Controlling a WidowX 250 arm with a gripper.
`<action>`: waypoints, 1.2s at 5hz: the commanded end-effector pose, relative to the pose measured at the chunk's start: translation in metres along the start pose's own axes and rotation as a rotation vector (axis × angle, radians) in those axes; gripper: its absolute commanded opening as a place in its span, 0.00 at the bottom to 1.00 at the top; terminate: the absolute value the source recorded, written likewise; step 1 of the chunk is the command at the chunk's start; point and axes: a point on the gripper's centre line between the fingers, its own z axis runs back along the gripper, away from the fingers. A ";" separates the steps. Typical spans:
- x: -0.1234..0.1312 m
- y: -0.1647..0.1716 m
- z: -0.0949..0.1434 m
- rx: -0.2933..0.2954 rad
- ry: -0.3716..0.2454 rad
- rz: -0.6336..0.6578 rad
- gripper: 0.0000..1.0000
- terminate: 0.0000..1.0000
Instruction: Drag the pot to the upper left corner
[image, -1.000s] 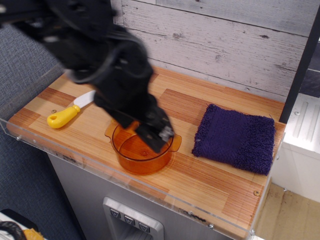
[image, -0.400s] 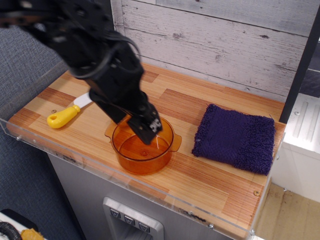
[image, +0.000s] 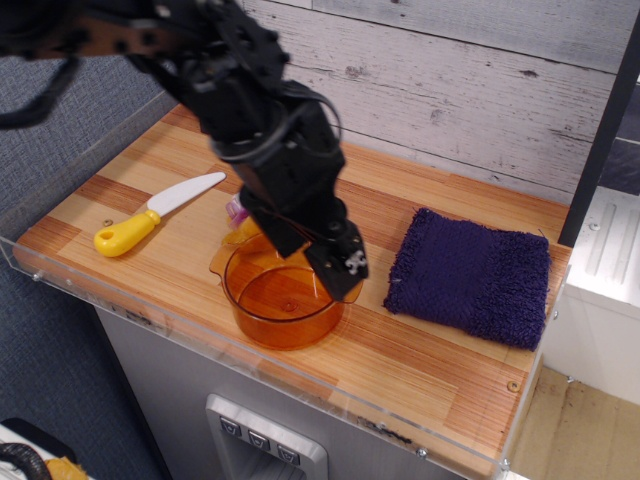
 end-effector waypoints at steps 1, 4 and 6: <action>0.007 -0.012 -0.005 0.002 0.089 -0.023 1.00 0.00; -0.021 -0.021 -0.016 -0.024 0.246 0.040 1.00 0.00; -0.025 0.006 -0.027 -0.009 0.258 0.083 1.00 0.00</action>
